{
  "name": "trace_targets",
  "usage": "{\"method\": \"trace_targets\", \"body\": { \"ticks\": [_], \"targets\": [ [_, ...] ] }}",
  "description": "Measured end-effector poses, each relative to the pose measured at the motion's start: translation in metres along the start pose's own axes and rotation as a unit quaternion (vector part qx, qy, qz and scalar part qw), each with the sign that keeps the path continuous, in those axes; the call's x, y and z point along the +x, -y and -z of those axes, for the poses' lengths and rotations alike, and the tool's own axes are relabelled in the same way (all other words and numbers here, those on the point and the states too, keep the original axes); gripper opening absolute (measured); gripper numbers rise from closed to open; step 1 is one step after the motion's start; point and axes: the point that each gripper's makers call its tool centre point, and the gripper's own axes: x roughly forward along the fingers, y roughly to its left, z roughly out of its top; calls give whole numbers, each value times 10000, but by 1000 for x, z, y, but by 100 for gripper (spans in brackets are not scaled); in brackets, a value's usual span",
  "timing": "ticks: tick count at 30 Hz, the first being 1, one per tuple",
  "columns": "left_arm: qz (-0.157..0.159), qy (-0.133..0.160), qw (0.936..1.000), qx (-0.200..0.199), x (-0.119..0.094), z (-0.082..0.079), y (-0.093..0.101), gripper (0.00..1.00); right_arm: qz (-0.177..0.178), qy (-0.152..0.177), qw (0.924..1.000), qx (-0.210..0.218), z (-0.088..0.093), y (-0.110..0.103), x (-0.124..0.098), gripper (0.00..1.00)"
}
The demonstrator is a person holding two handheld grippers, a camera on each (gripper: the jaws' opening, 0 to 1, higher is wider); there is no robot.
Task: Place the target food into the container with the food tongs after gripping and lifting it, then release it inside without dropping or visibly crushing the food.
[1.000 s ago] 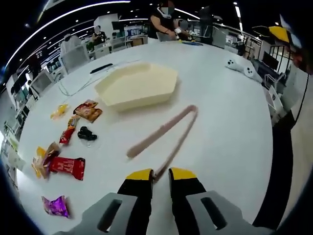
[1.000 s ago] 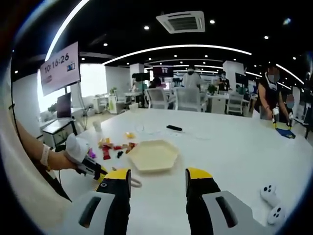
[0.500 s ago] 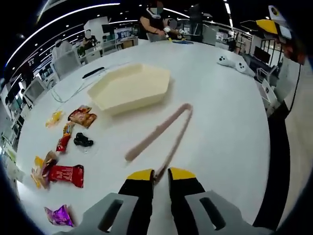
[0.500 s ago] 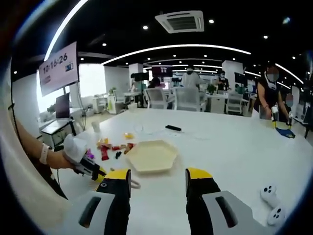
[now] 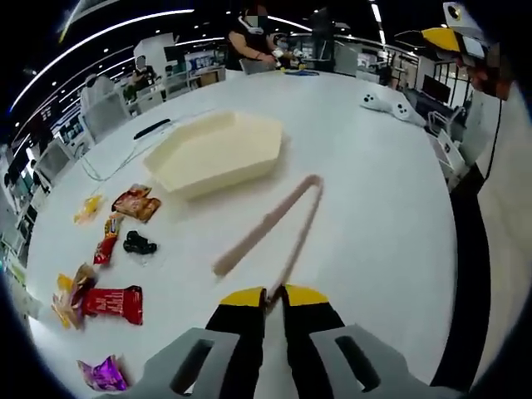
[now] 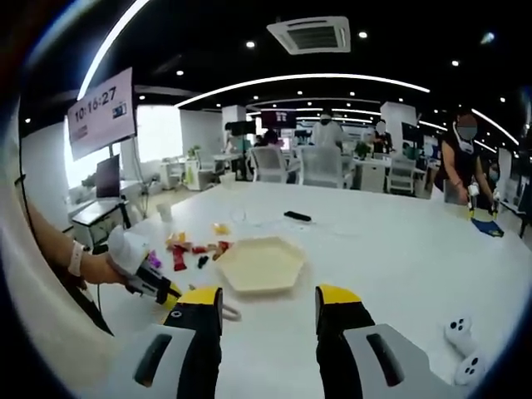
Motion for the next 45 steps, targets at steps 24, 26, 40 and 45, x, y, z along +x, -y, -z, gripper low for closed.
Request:
{"method": "trace_targets", "body": {
  "ticks": [24,26,40,45],
  "targets": [
    [147,312,9994,-60,-10,-13,29,0,-433,101,9985,-331,-18,-18,11,45],
    [137,357,9992,-143,-14,-16,29,0,-497,157,9982,-309,-22,-18,13,45],
    [221,959,9930,-653,-47,-56,33,0,-718,497,9961,100,-43,-25,21,46],
    [281,1166,9898,-772,-57,-69,35,0,-788,516,9955,98,-43,-25,20,46]
  ]
}}
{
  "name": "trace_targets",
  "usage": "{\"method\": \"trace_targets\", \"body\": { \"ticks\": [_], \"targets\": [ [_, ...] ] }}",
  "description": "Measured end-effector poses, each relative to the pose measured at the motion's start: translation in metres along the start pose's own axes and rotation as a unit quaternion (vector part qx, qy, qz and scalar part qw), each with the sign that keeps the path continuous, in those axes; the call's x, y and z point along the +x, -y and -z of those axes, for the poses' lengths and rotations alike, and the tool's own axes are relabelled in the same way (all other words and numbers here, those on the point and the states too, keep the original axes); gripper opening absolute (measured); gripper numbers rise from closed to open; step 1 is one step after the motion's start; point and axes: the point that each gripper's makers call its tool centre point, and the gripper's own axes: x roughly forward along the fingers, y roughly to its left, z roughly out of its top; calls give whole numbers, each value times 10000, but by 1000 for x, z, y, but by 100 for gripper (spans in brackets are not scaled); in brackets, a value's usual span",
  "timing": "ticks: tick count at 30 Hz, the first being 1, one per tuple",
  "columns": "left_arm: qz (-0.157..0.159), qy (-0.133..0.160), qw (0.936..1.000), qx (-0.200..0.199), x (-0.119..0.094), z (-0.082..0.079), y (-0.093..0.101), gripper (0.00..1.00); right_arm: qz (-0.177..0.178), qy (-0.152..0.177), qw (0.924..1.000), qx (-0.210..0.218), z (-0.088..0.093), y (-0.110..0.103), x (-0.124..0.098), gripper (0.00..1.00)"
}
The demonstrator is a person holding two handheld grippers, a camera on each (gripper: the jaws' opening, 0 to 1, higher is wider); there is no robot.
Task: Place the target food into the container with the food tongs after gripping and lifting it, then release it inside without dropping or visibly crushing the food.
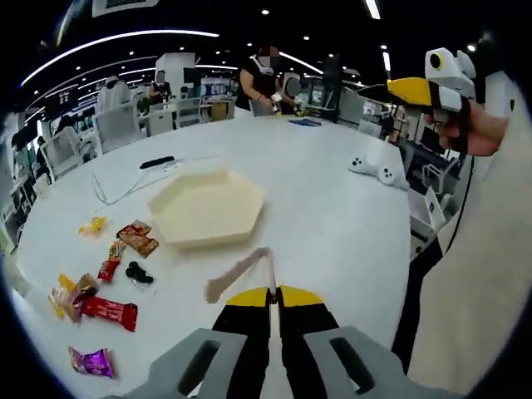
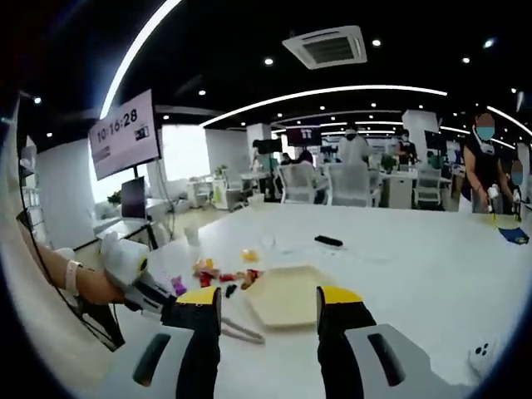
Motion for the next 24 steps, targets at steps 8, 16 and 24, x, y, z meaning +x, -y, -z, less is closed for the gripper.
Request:
{"method": "trace_targets", "body": {
  "ticks": [8,16,24],
  "targets": [
    [-2,199,9997,-152,-12,-14,2,0,-48,-42,10000,-20,3,4,-2,46],
    [107,748,9954,-587,-29,-49,5,0,-72,-79,9999,63,8,5,-3,46],
    [815,1406,9845,-661,-51,-98,33,0,-424,113,9985,-332,-8,-6,-1,47]
  ]
}}
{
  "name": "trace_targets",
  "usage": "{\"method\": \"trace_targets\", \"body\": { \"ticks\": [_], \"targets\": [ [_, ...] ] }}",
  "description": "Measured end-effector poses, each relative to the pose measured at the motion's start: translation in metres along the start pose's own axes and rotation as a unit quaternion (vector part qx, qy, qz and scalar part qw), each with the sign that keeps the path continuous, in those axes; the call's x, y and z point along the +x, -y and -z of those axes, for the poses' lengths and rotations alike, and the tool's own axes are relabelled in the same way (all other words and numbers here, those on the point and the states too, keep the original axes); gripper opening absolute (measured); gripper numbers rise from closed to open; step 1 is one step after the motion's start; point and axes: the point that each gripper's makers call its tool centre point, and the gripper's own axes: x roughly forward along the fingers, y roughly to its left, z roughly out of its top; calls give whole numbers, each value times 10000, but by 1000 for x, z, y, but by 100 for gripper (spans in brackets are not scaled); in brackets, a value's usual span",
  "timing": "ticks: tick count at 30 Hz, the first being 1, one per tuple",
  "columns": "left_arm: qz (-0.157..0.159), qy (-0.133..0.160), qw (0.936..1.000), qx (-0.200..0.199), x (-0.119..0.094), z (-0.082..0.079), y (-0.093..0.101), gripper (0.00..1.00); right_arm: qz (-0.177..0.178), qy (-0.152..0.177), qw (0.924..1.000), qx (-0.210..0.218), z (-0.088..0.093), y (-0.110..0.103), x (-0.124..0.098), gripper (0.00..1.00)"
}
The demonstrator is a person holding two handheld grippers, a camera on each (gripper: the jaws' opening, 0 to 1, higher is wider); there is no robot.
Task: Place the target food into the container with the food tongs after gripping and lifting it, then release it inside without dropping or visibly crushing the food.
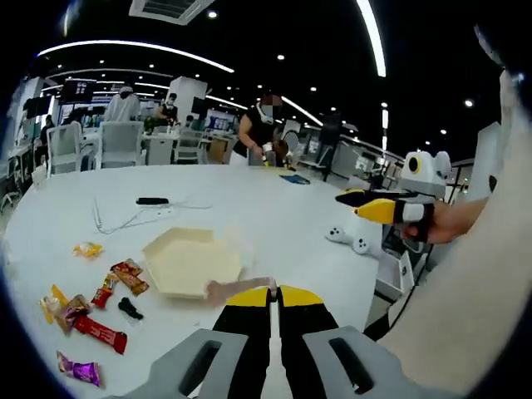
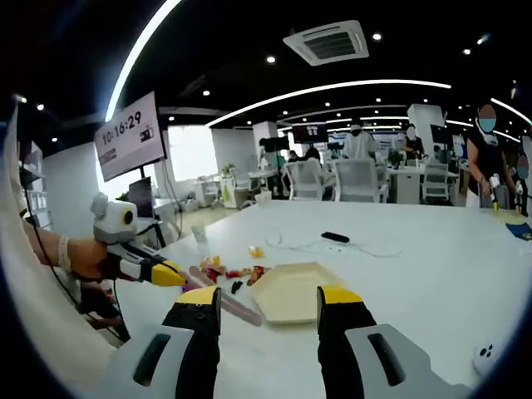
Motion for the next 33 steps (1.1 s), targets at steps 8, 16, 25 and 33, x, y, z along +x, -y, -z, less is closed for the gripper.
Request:
{"method": "trace_targets", "body": {
  "ticks": [8,16,25,33],
  "targets": [
    [380,333,9987,56,-7,-38,19,0,-597,278,9972,342,-24,-17,1,48],
    [697,1136,9900,-467,-19,-71,34,0,-964,559,9906,795,-39,-24,-2,48],
    [1090,1816,9735,-860,-38,-105,50,0,-1377,922,9814,966,-65,-34,-7,49],
    [1407,2132,9634,-812,-46,-129,65,0,-1730,1221,9643,1590,-81,-41,-7,51]
  ]
}}
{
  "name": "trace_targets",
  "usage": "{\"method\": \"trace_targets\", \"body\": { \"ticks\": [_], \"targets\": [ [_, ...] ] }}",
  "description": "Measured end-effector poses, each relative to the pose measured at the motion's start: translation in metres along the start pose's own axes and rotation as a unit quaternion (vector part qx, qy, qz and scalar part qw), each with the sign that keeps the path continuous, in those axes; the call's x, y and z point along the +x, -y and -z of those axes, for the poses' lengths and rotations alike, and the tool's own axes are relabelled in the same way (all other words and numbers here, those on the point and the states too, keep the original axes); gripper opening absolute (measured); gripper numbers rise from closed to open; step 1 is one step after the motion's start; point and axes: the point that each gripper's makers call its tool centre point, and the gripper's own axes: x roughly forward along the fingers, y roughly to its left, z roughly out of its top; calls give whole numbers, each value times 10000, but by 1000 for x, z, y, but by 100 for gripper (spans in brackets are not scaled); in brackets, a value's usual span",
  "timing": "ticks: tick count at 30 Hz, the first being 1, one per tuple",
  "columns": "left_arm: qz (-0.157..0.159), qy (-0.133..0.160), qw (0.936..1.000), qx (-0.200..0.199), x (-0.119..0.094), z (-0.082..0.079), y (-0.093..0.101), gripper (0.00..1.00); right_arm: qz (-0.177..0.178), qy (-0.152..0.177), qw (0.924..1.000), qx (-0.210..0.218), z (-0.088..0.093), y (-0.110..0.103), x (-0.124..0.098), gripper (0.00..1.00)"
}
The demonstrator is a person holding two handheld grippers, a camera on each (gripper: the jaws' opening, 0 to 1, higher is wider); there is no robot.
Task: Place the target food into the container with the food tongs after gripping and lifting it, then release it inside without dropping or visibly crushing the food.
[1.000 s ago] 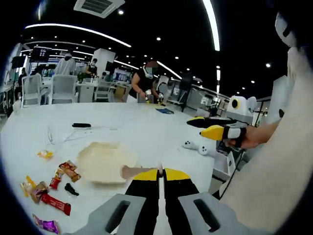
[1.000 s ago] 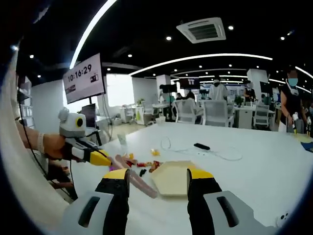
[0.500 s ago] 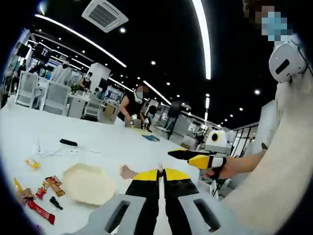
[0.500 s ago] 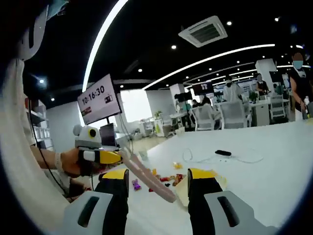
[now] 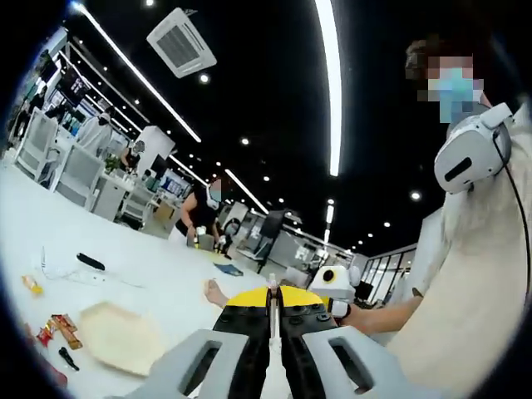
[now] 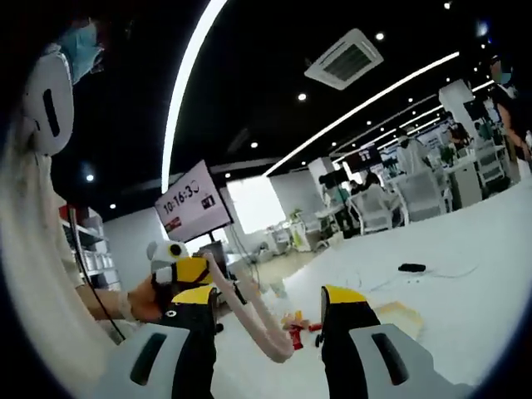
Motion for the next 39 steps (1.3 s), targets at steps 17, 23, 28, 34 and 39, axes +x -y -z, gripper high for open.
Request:
{"method": "trace_targets", "body": {
  "ticks": [17,23,28,34,39],
  "targets": [
    [455,1042,9909,-721,1,-31,9,0,-810,597,9865,1289,-11,-25,18,53],
    [573,1418,9839,-924,2,-40,16,0,-1046,790,9809,1436,-23,-39,29,53],
    [618,1373,9841,-940,7,-34,22,0,-1137,924,9783,1468,-34,-46,34,53],
    [697,1392,9825,-1026,10,-30,27,0,-1185,840,9803,1339,-33,-51,36,53],
    [780,1626,9764,-1186,13,-34,30,0,-1200,873,9793,1379,-30,-55,36,52]
  ]
}}
